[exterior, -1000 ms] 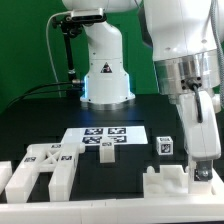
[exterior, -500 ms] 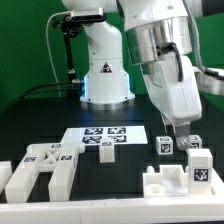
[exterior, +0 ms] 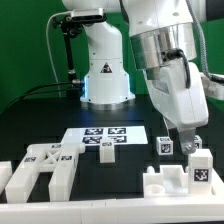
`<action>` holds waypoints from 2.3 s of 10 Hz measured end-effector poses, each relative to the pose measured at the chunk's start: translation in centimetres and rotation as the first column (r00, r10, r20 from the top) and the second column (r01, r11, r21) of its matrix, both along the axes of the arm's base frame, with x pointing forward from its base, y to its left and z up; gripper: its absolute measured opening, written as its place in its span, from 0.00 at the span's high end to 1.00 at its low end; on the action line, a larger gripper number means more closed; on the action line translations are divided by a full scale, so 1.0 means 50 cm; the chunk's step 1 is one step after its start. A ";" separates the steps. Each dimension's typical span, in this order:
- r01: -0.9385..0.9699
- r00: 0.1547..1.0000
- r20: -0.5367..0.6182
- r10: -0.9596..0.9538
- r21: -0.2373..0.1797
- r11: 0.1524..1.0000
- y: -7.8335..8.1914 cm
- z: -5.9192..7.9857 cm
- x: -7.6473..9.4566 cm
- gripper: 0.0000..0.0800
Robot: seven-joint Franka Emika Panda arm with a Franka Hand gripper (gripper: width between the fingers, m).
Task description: Assemble chair
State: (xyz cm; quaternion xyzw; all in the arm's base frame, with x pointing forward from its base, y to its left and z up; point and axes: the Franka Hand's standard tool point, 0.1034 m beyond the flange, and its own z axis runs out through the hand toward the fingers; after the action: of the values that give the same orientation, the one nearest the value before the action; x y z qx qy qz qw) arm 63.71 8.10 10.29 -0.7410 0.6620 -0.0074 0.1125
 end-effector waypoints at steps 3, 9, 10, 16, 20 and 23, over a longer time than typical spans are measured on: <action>-0.282 0.959 0.017 0.284 -0.058 0.958 -0.034 -0.005 -0.049 0.19; -0.673 0.715 0.059 0.697 -0.214 0.708 -0.044 -0.008 -0.044 0.19; -0.750 0.630 0.036 0.776 -0.230 0.620 -0.061 -0.022 -0.062 0.19; -0.956 0.112 -0.082 0.990 -0.282 0.085 -0.143 -0.033 -0.125 0.19; -0.998 0.041 -0.107 0.993 0.044 0.046 -0.195 -0.052 -0.209 0.19; -0.968 0.000 -0.109 0.994 0.248 0.027 -0.184 -0.064 -0.259 0.19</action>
Offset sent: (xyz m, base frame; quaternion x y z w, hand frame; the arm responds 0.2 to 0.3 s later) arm -0.0264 -0.0103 0.0051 -0.0462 0.0390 -0.3314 0.9415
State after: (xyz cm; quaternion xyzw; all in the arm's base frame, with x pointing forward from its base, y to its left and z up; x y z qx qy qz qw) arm 50.77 -1.12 7.08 -0.9784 -0.0337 0.2006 0.0379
